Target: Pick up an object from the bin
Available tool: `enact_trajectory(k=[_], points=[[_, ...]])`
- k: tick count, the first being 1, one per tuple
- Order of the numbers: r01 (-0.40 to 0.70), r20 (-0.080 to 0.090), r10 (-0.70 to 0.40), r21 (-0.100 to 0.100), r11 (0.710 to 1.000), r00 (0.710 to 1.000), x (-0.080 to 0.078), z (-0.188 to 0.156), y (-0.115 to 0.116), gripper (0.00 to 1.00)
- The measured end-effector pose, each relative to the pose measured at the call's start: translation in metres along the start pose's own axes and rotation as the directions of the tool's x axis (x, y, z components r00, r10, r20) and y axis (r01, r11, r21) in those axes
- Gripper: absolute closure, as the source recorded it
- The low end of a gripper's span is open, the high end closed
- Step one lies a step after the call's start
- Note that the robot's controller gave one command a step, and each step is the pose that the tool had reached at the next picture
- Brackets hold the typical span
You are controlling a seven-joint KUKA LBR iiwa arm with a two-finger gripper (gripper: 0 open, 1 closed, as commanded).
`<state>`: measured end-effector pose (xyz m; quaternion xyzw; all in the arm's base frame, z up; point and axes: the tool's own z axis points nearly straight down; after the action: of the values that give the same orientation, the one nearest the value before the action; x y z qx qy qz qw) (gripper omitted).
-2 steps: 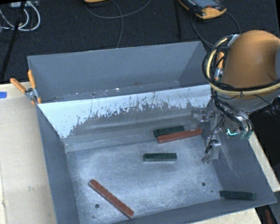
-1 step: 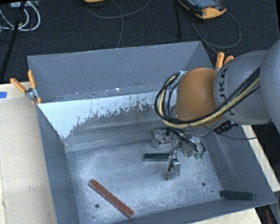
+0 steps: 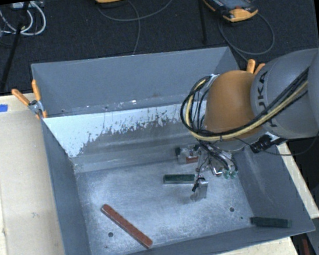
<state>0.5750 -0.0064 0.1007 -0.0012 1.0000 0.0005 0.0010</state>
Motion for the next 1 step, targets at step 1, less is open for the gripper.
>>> enact_trajectory(k=[1], points=[[-0.073,-0.004,0.073,0.0,0.997,0.997,0.0051,0.0014,-0.0131,0.0]])
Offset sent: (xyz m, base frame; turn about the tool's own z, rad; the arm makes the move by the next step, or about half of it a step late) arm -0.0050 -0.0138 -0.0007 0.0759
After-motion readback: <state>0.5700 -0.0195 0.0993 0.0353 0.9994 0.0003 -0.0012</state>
